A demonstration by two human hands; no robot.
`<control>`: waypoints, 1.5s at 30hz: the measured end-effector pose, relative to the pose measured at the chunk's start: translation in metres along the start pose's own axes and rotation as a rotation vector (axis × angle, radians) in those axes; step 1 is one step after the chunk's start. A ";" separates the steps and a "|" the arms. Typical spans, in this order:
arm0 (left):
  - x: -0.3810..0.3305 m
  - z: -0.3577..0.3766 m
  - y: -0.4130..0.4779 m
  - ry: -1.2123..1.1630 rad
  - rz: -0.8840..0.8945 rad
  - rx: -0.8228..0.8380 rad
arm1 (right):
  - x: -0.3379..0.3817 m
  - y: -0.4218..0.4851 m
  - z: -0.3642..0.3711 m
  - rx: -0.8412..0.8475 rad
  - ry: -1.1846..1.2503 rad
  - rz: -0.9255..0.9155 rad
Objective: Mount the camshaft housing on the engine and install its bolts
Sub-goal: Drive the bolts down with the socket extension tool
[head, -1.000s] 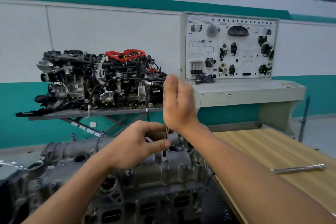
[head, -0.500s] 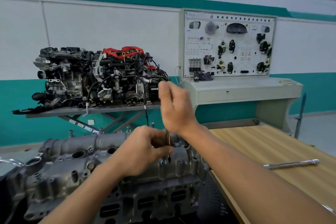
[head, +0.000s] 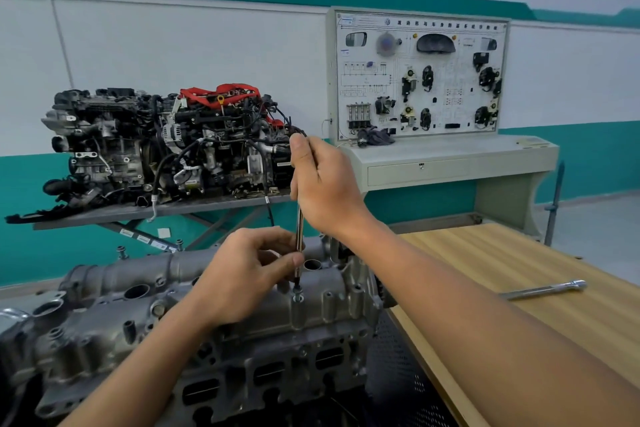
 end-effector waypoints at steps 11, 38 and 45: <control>0.006 0.005 -0.001 0.050 -0.009 -0.038 | 0.004 -0.004 -0.015 0.838 0.118 0.290; -0.015 0.001 0.008 0.056 -0.005 -0.047 | 0.004 -0.014 -0.016 0.622 0.142 0.244; -0.019 -0.011 0.009 -0.047 0.073 -0.321 | 0.005 -0.013 -0.015 0.420 0.062 0.183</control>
Point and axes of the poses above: each hand's wrist, its own y-axis towards the middle knuckle, its own z-axis out of the palm, x = y × z, the point moved 5 cm from there along y, towards the middle knuckle, and after that the axes turned 10 degrees about -y, right-handed, at the moved point
